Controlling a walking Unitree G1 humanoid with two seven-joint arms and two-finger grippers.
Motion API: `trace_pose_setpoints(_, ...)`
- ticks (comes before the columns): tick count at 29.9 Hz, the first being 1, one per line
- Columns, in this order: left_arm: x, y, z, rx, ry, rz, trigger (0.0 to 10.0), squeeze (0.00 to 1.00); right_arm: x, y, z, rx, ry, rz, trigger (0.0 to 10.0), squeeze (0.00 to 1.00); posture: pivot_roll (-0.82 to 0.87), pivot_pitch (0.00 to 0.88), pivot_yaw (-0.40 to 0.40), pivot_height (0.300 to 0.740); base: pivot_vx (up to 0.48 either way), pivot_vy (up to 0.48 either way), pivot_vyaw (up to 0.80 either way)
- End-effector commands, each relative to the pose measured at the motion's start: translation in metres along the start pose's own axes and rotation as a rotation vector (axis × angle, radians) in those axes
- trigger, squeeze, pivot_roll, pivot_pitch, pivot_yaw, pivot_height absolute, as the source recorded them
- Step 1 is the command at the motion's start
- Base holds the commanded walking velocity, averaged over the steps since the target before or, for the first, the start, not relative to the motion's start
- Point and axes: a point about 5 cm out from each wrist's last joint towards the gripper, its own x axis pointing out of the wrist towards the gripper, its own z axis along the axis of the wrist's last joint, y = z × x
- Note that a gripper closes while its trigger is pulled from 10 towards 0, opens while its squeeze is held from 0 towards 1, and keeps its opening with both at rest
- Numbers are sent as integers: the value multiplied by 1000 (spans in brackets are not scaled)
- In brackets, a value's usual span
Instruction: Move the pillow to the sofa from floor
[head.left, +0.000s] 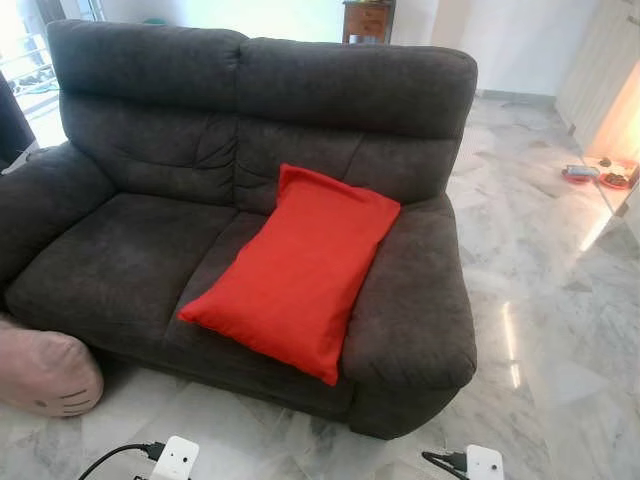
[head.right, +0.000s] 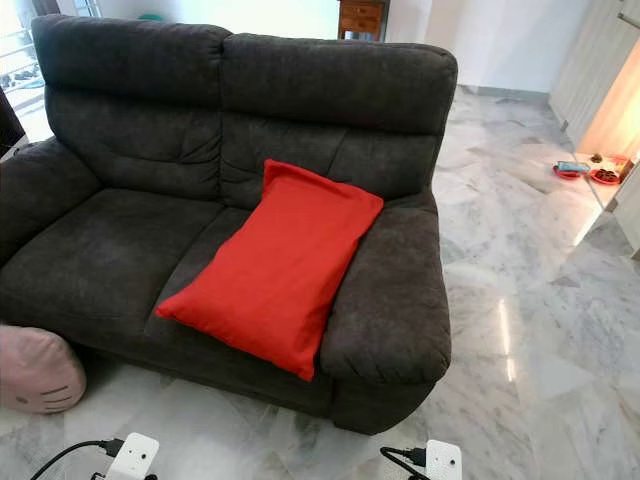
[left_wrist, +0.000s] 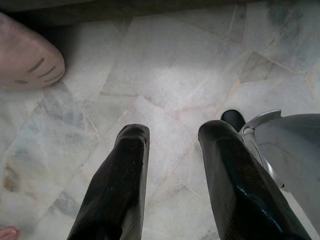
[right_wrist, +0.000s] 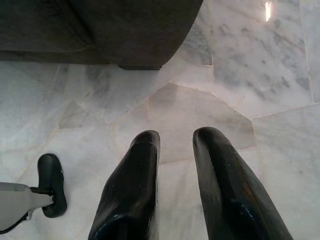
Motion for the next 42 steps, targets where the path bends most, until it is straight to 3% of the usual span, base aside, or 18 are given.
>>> trace_pose_setpoints(1, -1, -1, -3, -7, 16, -2, 10000, 0, 1, 2, 8, 2, -31, 12, 10000, 0, 130, 0, -44, 740, 0, 0, 0)
trace_pose_setpoints(11, 0, 0, -3, -16, 22, 6, 10000, 0, 2, 3, 10, 2, -27, 20, 10000, 0, 132, 0, -47, 740, 0, 0, 0)
trace_pose_setpoints(29, 1, -2, 1, -34, 18, 6, 10000, 0, 3, 0, 12, 9, -9, 23, 10000, 0, 128, 15, -52, 740, 0, 315, 0)
trace_pose_setpoints(42, 1, -2, 2, -41, 21, 9, 10000, 0, 3, 19, 3, 9, 14, 43, 10000, 0, 127, 19, -56, 740, 0, 324, 0)
